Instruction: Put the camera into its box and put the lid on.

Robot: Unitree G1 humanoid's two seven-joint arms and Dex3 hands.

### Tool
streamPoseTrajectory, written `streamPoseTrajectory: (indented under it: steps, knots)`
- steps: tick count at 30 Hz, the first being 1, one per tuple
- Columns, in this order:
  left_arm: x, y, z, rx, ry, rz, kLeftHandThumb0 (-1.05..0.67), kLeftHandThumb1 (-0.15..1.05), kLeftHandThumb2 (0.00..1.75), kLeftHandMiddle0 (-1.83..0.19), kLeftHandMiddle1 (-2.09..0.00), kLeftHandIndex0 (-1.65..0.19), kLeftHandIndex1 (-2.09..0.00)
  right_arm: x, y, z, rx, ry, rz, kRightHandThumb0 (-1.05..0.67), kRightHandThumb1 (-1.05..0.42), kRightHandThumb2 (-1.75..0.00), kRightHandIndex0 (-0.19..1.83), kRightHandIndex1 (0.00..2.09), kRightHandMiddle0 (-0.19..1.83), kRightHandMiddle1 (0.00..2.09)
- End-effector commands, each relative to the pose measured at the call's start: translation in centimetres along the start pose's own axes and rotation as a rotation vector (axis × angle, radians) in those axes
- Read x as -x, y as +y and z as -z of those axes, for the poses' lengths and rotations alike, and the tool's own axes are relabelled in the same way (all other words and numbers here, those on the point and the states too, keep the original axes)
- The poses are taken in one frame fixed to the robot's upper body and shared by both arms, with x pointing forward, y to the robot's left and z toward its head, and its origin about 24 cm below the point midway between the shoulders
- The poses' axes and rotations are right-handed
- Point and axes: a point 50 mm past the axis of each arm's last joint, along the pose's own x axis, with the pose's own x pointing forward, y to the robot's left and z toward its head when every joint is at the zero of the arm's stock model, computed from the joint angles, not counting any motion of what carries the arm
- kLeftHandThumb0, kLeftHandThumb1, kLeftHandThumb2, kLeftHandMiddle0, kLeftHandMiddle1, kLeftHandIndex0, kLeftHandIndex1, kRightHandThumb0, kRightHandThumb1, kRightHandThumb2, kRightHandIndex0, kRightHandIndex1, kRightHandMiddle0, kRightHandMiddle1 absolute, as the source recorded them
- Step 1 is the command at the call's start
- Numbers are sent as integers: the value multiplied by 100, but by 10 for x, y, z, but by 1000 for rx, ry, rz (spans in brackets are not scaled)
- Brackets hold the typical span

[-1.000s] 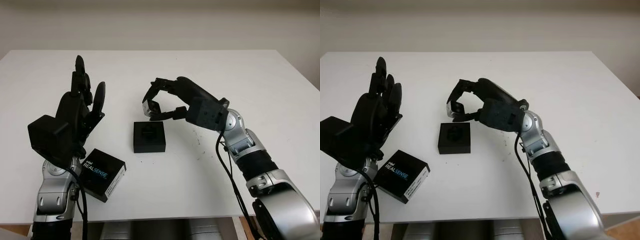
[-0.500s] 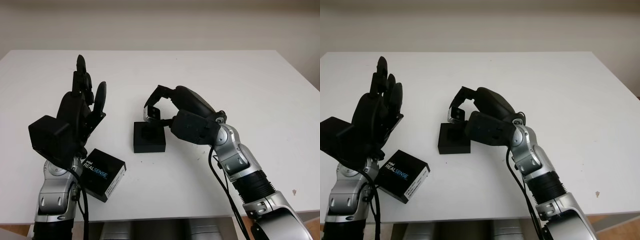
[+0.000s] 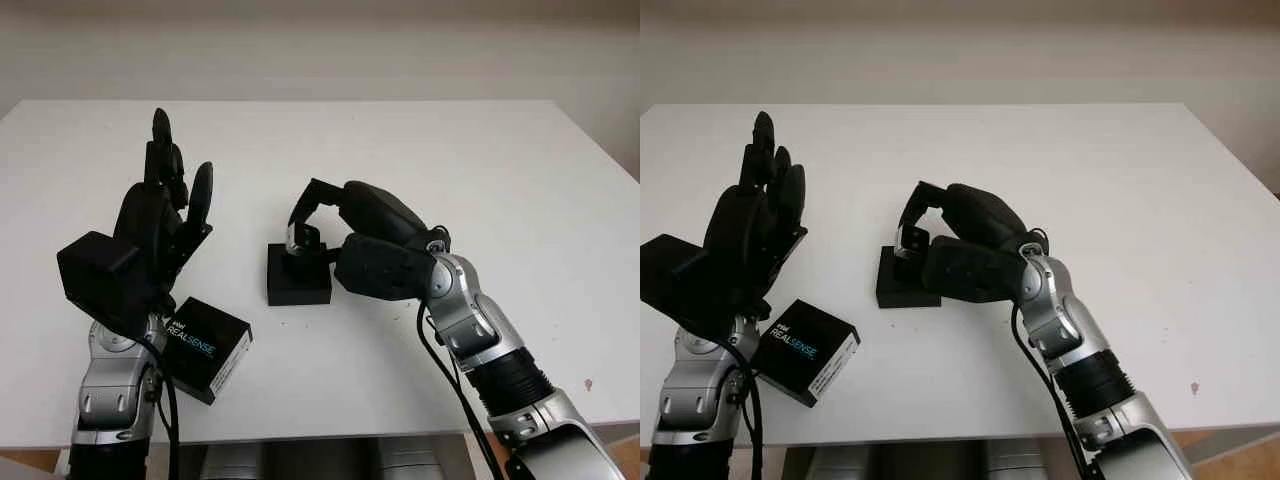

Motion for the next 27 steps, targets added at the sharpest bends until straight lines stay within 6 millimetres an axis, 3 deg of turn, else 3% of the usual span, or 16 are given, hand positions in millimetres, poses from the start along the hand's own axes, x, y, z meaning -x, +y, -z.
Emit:
streamPoseTrajectory:
  steps: [1,27]
  knots:
    - [0,-1,-3,4,-14,-1,-82,105,50,19,0,19,0,-1,-2,-4,16,-14,-4,-46,-103,-5,41,7,38,167]
    - [1,-2,-3,8,-16,4,-85,105,50,19,0,19,0,-5,3,2,167,-6,-24,-44,-102,-5,43,7,37,171]
